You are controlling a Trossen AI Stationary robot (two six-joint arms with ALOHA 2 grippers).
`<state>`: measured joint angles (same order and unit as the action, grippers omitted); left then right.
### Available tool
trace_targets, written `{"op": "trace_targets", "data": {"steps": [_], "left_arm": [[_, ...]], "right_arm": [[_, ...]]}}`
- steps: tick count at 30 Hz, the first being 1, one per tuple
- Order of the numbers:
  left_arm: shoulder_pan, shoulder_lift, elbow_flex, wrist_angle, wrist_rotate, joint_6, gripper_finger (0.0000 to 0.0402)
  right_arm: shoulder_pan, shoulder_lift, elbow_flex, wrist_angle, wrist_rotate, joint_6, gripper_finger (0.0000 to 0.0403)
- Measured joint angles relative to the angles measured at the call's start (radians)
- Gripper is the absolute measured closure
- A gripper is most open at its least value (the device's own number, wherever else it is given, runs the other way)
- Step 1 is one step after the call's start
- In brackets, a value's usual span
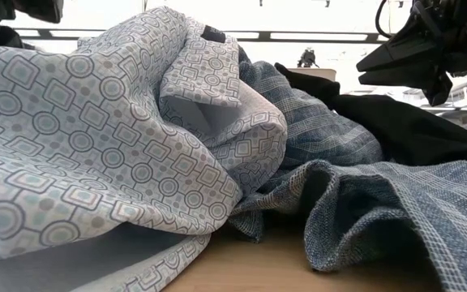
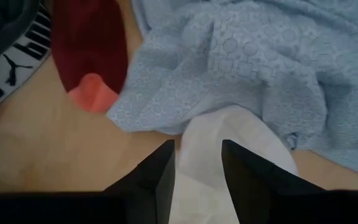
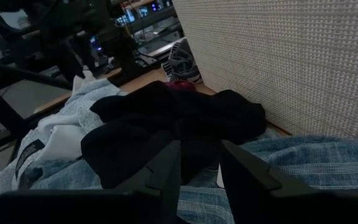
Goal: Sort clothes
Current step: Put the middle left white boxers into the laundry bin
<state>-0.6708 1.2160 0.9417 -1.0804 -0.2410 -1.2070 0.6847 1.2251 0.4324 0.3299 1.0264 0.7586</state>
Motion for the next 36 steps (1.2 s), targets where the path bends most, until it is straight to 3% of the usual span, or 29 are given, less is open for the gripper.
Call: {"op": "trace_targets", "data": {"steps": [15, 18, 22, 25, 30, 36], "left_arm": [[0.001, 0.000, -0.149, 0.116, 0.056, -0.022, 0.0270], [0.001, 0.000, -0.163, 0.118, 0.060, -0.029, 0.0299], [0.001, 0.000, -0.164, 0.116, 0.066, -0.028, 0.0379], [0.001, 0.000, -0.164, 0.103, 0.093, -0.027, 0.0391], [0.001, 0.000, -0.100, 0.027, 0.104, -0.027, 0.0398], [0.001, -0.027, 0.069, -0.147, -0.012, -0.007, 0.0400]], "right_arm": [[0.000, 0.000, 0.000, 0.010, 0.000, -0.001, 0.0290], [0.000, 0.000, 0.000, 0.010, 0.000, -0.001, 0.0290], [0.000, 0.000, 0.000, 0.011, 0.000, -0.002, 0.0290], [0.000, 0.000, 0.000, 0.011, 0.000, -0.003, 0.0291], [0.000, 0.000, 0.000, 0.011, 0.000, -0.003, 0.0291], [0.000, 0.000, 0.000, 0.012, 0.000, -0.003, 0.0291]]}}
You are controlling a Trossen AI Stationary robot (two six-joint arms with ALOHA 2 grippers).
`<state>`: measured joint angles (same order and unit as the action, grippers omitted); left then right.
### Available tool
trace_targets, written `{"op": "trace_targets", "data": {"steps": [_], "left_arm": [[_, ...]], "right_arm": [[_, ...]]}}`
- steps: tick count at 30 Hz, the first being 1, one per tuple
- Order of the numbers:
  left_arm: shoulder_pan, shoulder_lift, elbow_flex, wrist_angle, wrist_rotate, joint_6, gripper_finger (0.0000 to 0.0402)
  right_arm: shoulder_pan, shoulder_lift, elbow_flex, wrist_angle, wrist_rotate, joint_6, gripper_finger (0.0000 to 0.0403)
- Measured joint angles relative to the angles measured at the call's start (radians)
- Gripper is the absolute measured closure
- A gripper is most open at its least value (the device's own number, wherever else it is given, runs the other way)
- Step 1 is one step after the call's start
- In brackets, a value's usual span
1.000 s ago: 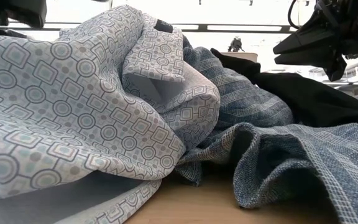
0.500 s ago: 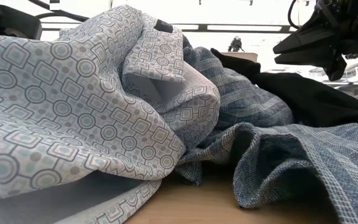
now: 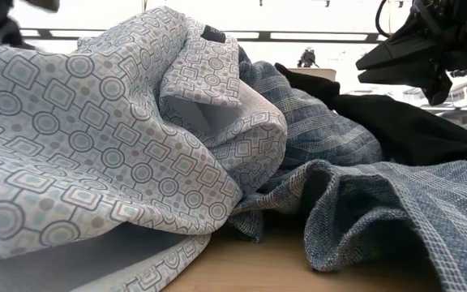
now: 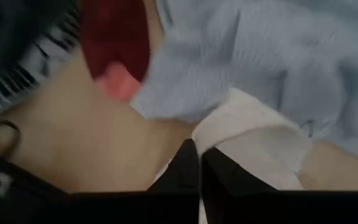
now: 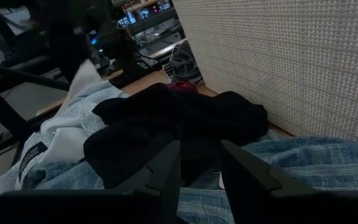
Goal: Sort clothes
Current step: Put the middle left white boxers into the laundry bin
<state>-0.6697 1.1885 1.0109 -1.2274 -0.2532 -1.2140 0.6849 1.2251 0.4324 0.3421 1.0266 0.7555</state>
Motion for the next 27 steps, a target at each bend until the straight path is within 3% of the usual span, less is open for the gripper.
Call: {"op": "trace_targets", "data": {"steps": [6, 14, 27], "left_arm": [[0.004, -0.013, 0.199, -0.174, -0.158, 0.016, 0.0401], [0.035, -0.013, 0.414, -0.262, -0.329, 0.137, 0.0401], [0.228, -0.013, 0.660, -0.236, -0.421, 0.496, 0.0401]], "right_arm": [[-0.001, 0.000, 0.000, 0.000, 0.000, 0.000, 0.0291], [-0.001, 0.000, 0.000, 0.000, 0.000, 0.000, 0.0291], [-0.001, 0.000, 0.000, 0.000, 0.000, 0.001, 0.0291]]}}
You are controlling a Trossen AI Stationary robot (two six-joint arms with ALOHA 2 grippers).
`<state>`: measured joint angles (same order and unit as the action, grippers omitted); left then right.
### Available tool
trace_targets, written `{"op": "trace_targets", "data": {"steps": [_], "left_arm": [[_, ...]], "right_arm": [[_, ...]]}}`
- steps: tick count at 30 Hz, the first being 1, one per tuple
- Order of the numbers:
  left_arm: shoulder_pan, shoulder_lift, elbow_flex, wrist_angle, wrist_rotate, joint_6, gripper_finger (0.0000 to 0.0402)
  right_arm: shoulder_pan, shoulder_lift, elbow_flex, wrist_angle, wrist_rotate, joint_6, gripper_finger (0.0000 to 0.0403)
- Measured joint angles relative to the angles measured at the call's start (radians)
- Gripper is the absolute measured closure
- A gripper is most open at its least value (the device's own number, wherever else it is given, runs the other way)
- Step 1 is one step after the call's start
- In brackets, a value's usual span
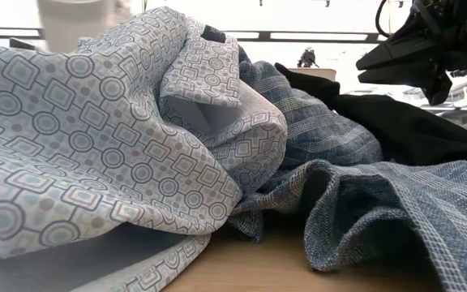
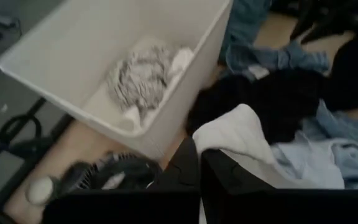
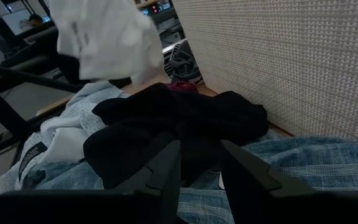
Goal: Sort clothes
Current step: Put the middle left white boxers into the laundry bin
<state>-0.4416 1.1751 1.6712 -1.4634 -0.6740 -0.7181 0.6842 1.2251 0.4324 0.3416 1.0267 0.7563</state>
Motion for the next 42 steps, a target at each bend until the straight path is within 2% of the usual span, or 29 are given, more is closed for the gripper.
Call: {"op": "trace_targets", "data": {"steps": [11, 20, 29, 35, 39, 42], "left_arm": [[0.235, 0.011, 0.062, 0.287, 0.015, 0.372, 0.0401], [0.462, 0.066, 0.062, 0.552, 0.168, 0.635, 0.0401], [0.630, 0.122, 0.061, 0.859, 0.358, 0.787, 0.0401], [0.707, 0.143, 0.061, 1.079, 0.409, 0.822, 0.0401], [0.757, 0.150, 0.061, 1.154, 0.430, 0.821, 0.0401], [0.789, 0.154, 0.061, 1.132, 0.448, 0.820, 0.0401]], "right_arm": [[-0.001, 0.000, 0.000, 0.000, 0.000, 0.000, 0.0291], [-0.005, 0.000, 0.000, 0.000, 0.000, 0.000, 0.0291], [-0.006, 0.000, 0.000, -0.003, -0.002, 0.001, 0.0291], [-0.006, 0.000, 0.000, -0.006, -0.005, 0.000, 0.0291], [-0.006, 0.000, 0.000, -0.006, -0.007, -0.001, 0.0291], [-0.007, 0.000, 0.000, -0.008, -0.008, -0.001, 0.0291]]}}
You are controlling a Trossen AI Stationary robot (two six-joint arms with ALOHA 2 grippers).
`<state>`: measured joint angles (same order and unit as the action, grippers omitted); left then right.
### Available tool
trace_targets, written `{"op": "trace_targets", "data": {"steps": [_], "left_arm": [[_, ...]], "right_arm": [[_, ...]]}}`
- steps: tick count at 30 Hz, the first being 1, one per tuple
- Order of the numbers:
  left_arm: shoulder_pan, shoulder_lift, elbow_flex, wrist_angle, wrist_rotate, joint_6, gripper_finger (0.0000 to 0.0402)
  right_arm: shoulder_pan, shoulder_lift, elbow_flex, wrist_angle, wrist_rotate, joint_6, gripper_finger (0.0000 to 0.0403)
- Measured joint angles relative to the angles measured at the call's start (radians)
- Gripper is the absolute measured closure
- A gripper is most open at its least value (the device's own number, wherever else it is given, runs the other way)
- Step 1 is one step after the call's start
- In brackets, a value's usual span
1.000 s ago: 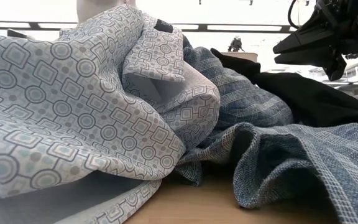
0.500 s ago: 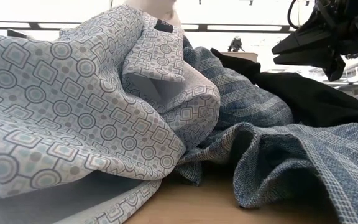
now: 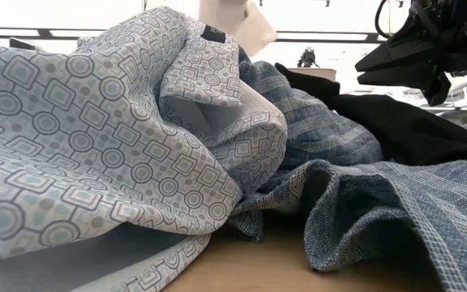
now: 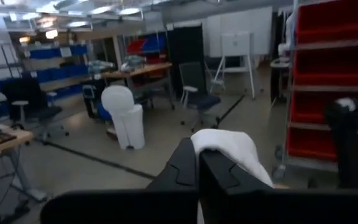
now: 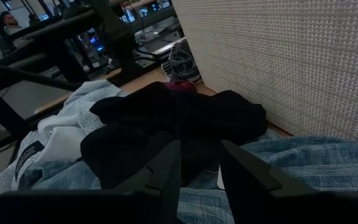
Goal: Sort clothes
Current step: Put the middle left white boxers into the laundry bin
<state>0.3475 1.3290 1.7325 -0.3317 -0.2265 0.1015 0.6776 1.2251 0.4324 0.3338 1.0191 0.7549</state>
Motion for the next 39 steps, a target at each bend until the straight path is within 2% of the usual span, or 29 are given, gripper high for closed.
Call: {"op": "trace_targets", "data": {"steps": [2, 9, 15, 20, 28, 32, 39], "left_arm": [[0.012, 0.004, -0.001, -0.051, 0.003, 0.000, 0.0401], [0.028, 0.075, -0.003, -0.381, 0.003, -0.004, 0.0402], [0.028, 0.200, -0.003, -0.516, 0.028, -0.007, 0.0401], [0.028, 0.324, -0.003, -0.529, 0.091, -0.012, 0.0401], [0.028, 0.511, -0.003, -0.526, 0.095, -0.049, 0.0401], [0.035, 0.578, 0.004, -0.510, 0.147, -0.104, 0.0399], [0.069, 0.621, 0.002, -0.448, 0.283, -0.129, 0.0342]], "right_arm": [[0.000, 0.000, 0.000, -0.001, 0.000, 0.000, 0.0291], [-0.001, 0.000, 0.000, -0.002, -0.001, -0.006, 0.0291], [-0.001, 0.000, 0.000, 0.000, 0.000, -0.007, 0.0291], [-0.001, 0.000, 0.000, 0.001, 0.000, 0.000, 0.0291], [0.000, 0.000, 0.000, 0.001, 0.000, 0.000, 0.0291], [0.000, 0.000, 0.000, 0.001, 0.000, -0.005, 0.0291], [0.000, 0.000, 0.000, 0.001, -0.001, -0.005, 0.0291]]}}
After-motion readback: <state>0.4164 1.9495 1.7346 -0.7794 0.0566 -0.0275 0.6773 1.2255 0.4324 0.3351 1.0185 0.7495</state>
